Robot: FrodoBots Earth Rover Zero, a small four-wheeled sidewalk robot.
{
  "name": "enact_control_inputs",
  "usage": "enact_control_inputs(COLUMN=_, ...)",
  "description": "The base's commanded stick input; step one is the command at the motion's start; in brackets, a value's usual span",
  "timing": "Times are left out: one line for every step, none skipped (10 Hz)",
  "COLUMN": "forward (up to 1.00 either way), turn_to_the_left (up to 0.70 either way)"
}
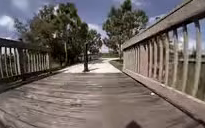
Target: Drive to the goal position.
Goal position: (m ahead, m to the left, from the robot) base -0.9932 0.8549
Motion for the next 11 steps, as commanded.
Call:
enact_control_inputs(forward=0.85, turn_to_the_left=0.0)
enact_control_inputs(forward=0.85, turn_to_the_left=0.0)
enact_control_inputs(forward=0.85, turn_to_the_left=0.0)
enact_control_inputs(forward=0.85, turn_to_the_left=0.0)
enact_control_inputs(forward=0.85, turn_to_the_left=0.0)
enact_control_inputs(forward=0.85, turn_to_the_left=0.0)
enact_control_inputs(forward=0.85, turn_to_the_left=0.0)
enact_control_inputs(forward=0.85, turn_to_the_left=0.0)
enact_control_inputs(forward=0.85, turn_to_the_left=0.0)
enact_control_inputs(forward=0.85, turn_to_the_left=0.0)
enact_control_inputs(forward=0.85, turn_to_the_left=0.0)
